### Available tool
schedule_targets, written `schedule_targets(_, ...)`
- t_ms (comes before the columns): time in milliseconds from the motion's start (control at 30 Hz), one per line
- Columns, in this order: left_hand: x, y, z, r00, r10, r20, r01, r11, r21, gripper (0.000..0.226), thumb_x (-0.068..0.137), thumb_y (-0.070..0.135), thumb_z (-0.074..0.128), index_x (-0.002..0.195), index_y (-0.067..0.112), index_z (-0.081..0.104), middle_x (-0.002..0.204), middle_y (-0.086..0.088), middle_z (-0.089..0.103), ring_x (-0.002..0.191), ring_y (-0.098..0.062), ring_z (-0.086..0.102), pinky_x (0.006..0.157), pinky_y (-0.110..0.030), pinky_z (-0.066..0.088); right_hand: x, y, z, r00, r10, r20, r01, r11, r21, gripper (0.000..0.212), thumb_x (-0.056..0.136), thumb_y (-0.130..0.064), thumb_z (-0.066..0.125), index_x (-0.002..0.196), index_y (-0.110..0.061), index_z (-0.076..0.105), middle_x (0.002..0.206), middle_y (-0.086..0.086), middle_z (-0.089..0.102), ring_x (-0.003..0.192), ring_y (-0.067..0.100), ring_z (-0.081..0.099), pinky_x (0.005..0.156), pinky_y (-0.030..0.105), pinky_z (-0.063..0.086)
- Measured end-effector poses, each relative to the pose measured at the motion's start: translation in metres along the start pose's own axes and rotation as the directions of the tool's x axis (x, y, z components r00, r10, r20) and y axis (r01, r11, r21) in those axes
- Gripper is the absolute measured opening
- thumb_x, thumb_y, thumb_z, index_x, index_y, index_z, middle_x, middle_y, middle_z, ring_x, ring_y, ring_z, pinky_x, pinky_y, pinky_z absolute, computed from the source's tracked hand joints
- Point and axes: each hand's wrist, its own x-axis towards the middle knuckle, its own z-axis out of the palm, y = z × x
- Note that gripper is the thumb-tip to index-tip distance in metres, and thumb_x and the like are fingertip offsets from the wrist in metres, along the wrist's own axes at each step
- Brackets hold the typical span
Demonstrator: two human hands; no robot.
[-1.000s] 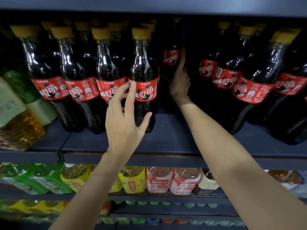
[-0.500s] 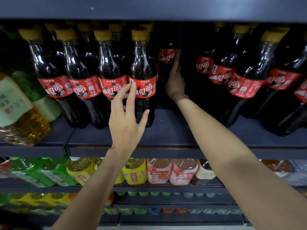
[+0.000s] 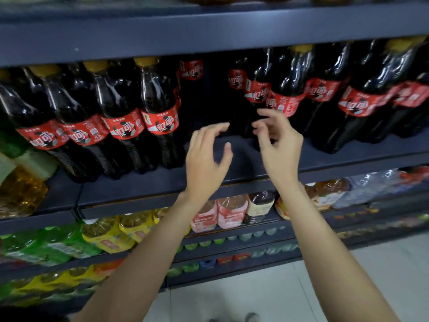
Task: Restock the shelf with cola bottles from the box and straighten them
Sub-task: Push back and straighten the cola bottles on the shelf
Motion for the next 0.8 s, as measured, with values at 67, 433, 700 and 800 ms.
schedule_targets(67, 0.020, 0.002, 0.025, 0.971, -0.190, 0.148, 0.200, 0.978, -0.061, 0.050, 0.085, 0.012, 0.062, 0.132, 0.012, 0.046, 0.125, -0.004, 0.052, 0.114, -0.015, 0.050, 0.096, -0.040, 0.046, -0.003, 0.006, -0.016, 0.982, 0.009, -0.190, -0.019, 0.998, -0.052, 0.024, 0.090, -0.013, 0.056, 0.113, -0.008, 0.057, 0.098, -0.001, 0.063, 0.091, 0.012, 0.061, 0.080, 0.028, 0.051)
schedule_targets(433, 0.068, -0.023, 0.107, 0.877, -0.424, 0.226, 0.463, 0.872, -0.160, 0.093, 0.076, 0.011, 0.075, 0.149, 0.024, 0.019, 0.147, -0.009, 0.033, 0.130, -0.020, 0.040, 0.100, -0.024, 0.037, 0.041, 0.054, -0.015, 0.985, 0.173, 0.004, -0.167, 0.957, -0.235, 0.100, 0.063, -0.040, 0.085, 0.138, -0.009, 0.027, 0.130, 0.008, 0.043, 0.117, 0.025, 0.048, 0.086, 0.037, 0.048)
schedule_targets(700, 0.035, -0.029, 0.080, 0.909, -0.415, -0.039, 0.416, 0.903, 0.109, 0.087, 0.082, 0.031, 0.072, 0.150, 0.024, 0.017, 0.140, -0.012, 0.042, 0.118, -0.031, 0.053, 0.089, -0.045, 0.050, 0.036, 0.061, -0.017, 0.989, 0.108, 0.101, -0.103, 0.993, -0.058, 0.085, 0.069, -0.032, 0.082, 0.134, -0.015, 0.029, 0.119, -0.001, 0.055, 0.101, 0.009, 0.053, 0.084, 0.021, 0.043)
schedule_targets(800, 0.037, -0.042, 0.064, 0.867, -0.465, -0.177, 0.490, 0.859, 0.145, 0.084, 0.086, 0.027, 0.068, 0.151, 0.020, 0.014, 0.142, -0.015, 0.040, 0.114, -0.036, 0.056, 0.089, -0.047, 0.050, 0.037, 0.058, -0.007, 0.980, 0.091, 0.176, -0.091, 0.996, -0.011, 0.081, 0.071, -0.029, 0.081, 0.134, -0.018, 0.032, 0.119, -0.004, 0.058, 0.105, 0.009, 0.056, 0.090, 0.023, 0.044)
